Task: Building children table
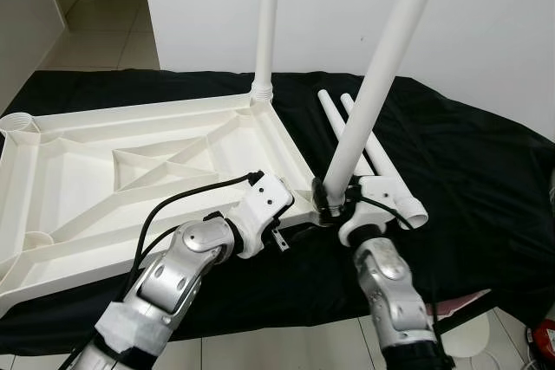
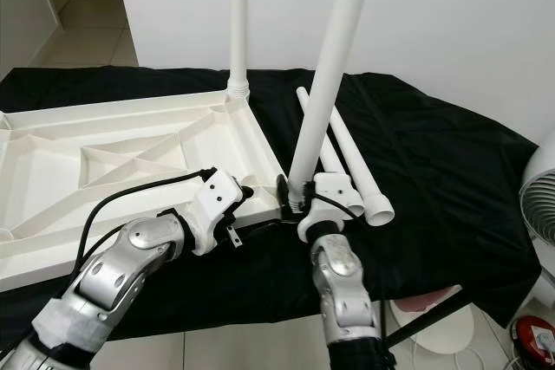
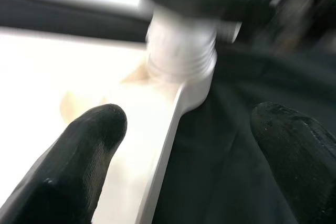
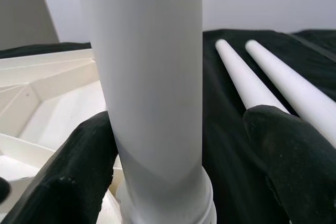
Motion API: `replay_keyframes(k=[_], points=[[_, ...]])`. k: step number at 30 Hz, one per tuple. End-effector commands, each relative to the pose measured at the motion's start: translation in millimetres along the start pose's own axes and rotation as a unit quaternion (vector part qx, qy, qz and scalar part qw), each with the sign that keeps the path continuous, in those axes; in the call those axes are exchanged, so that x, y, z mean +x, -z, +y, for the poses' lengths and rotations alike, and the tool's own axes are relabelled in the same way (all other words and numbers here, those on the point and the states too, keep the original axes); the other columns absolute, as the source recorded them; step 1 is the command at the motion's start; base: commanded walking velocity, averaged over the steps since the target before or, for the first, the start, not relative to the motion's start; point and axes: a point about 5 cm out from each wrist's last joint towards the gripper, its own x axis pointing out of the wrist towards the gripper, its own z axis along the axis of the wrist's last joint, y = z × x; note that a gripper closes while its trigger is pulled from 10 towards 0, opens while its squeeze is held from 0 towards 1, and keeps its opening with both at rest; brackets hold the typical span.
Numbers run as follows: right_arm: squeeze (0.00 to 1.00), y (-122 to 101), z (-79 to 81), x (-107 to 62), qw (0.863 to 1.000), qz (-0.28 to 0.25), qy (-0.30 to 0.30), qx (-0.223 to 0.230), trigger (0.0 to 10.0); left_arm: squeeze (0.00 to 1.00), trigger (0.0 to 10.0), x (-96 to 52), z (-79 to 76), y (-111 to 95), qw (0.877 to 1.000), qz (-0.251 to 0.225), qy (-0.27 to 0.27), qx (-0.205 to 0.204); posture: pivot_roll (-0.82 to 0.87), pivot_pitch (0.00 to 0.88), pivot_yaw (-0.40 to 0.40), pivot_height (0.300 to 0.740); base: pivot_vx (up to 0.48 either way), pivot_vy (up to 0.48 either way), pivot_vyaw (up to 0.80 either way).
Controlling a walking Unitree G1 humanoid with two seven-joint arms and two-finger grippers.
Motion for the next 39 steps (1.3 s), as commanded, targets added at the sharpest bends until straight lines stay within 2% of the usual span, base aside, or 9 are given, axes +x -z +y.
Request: replay_keyframes(k=[1, 11, 17, 18, 23, 24, 27, 28, 39], points=[[0.0, -4.6, -5.6, -2.9, 1.0, -0.013, 0.008, 0.004, 10.0, 0.0, 10.0, -0.9, 8.7, 7.7, 0.998, 0.026, -0.054, -0.009, 0.03, 0.041, -0.065, 0.74, 0.0, 0.0, 0.0], [0.0, -7.7, -5.7, -7.3, 1.0, -0.019, 0.014, 0.009, 10.0, 0.0, 10.0, -10.6, 27.7, 33.9, 0.987, 0.096, -0.12, -0.052, 0.03, 0.054, -0.056, 0.74, 0.0, 0.0, 0.0], [0.0, -7.4, -7.3, -8.4, 1.0, -0.018, 0.016, 0.008, 10.0, 0.0, 10.0, -13.9, 33.1, 37.5, 0.983, 0.106, -0.137, -0.062, 0.03, 0.055, -0.056, 0.74, 0.0, 0.0, 0.0], [0.0, -7.4, -8.8, -9.6, 1.0, -0.018, 0.018, 0.007, 10.0, 0.0, 9.0, -17.2, 38.4, 41.0, 0.979, 0.115, -0.151, -0.069, 0.03, 0.056, -0.054, 0.74, 0.0, 0.0, 0.0], [0.0, -7.4, -8.8, -9.6, 1.0, -0.018, 0.018, 0.007, 10.0, 0.0, 9.0, -17.2, 38.4, 41.0, 0.979, 0.115, -0.151, -0.069, 0.03, 0.056, -0.054, 0.74, 0.0, 0.0, 0.0], [0.0, -7.3, -9.9, -10.3, 1.0, -0.016, 0.02, 0.006, 10.0, 0.0, 2.8, -21.2, 46.3, 42.8, 0.975, 0.119, -0.174, -0.074, 0.03, 0.056, -0.053, 0.74, 0.0, 0.0, 0.0], [0.0, -7.3, -9.9, -10.3, 1.0, -0.016, 0.02, 0.006, 10.0, 0.0, 2.8, -21.2, 46.3, 42.8, 0.975, 0.119, -0.174, -0.074, 0.03, 0.056, -0.053, 0.74, 0.0, 0.0, 0.0], [0.0, -7.4, -10.7, -10.5, 1.0, -0.016, 0.021, 0.005, 10.0, 0.0, 0.0, -25.0, 53.8, 43.9, 0.969, 0.123, -0.199, -0.077, 0.03, 0.055, -0.053, 0.74, 0.0, 0.0, 0.0], [0.0, -9.9, -10.8, -6.7, 1.0, -0.019, 0.023, 0.003, 10.0, 0.0, 0.0, -31.1, 71.1, 42.0, 0.953, 0.119, -0.267, -0.084, 0.03, 0.052, -0.056, 0.74, 0.0, 0.0, 0.0]])
